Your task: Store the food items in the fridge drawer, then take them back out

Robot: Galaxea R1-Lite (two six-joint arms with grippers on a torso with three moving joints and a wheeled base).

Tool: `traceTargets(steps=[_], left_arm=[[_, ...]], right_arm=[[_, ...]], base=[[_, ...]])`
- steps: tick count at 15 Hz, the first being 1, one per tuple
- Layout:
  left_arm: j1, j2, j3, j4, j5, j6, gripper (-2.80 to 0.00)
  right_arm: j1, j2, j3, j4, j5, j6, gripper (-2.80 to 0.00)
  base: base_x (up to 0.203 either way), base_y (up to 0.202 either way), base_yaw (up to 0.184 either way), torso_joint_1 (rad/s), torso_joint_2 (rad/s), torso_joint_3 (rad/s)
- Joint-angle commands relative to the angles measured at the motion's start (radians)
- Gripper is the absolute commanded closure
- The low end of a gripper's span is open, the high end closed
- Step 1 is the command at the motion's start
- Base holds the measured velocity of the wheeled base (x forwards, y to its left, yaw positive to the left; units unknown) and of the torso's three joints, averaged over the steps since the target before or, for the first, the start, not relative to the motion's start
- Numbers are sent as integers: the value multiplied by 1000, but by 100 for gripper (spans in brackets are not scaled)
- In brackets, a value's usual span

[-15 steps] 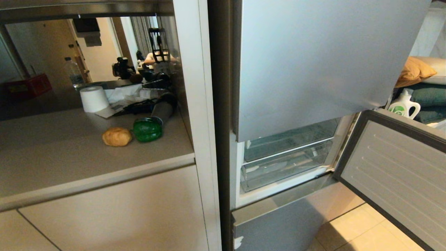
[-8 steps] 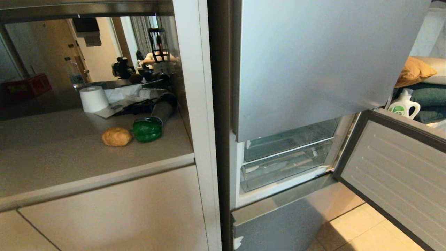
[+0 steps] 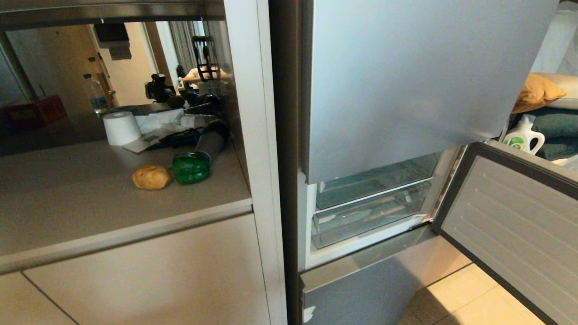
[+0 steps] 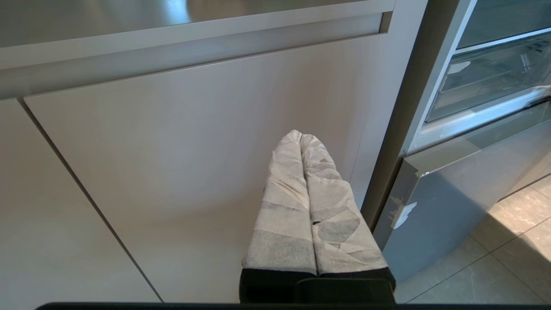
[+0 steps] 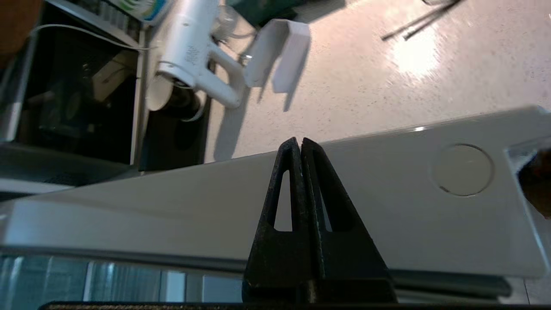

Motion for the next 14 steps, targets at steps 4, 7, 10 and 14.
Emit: traceTargets(steps=[4,7,10,14], left_arm=[[0,0,0,0,0,0,0],[0,0,0,0,0,0,0],[0,0,0,0,0,0,0],[0,0,0,0,0,0,0]], right_arm=[[-3,-151,26,-6,5,10,0],[-4,-130,51,-7,3,7,0],[-10,-71,40,-19,3,4,0],[-40,11,-6,-41,3,3,0]], base=[[0,0,0,0,0,0],[0,0,0,0,0,0],[0,0,0,0,0,0],[0,0,0,0,0,0]])
